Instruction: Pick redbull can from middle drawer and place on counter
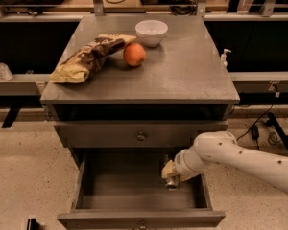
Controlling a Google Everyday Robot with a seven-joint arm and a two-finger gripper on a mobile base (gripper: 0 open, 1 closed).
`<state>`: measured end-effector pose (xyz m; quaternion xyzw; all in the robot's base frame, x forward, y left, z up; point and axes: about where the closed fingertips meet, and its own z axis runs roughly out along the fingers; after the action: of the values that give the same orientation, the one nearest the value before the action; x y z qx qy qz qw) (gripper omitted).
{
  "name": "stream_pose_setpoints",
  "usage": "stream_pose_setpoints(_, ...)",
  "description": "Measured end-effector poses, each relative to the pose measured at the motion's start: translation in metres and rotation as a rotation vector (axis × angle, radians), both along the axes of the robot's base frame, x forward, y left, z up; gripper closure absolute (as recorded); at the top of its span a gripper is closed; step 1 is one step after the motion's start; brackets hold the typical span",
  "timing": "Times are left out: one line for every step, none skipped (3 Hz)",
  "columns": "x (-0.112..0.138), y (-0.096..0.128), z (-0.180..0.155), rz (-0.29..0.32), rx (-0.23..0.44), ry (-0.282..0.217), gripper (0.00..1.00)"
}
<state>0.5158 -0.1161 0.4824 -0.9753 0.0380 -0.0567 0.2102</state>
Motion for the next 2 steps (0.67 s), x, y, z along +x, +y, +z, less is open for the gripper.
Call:
stream_pose_setpoints(-0.0273,0.0196,0.0396,0.103,0.117,-0.047,1.00)
stream_pose_setpoints(-0.0308,0.0250,0.0479,0.182,0.131,-0.098,1.00)
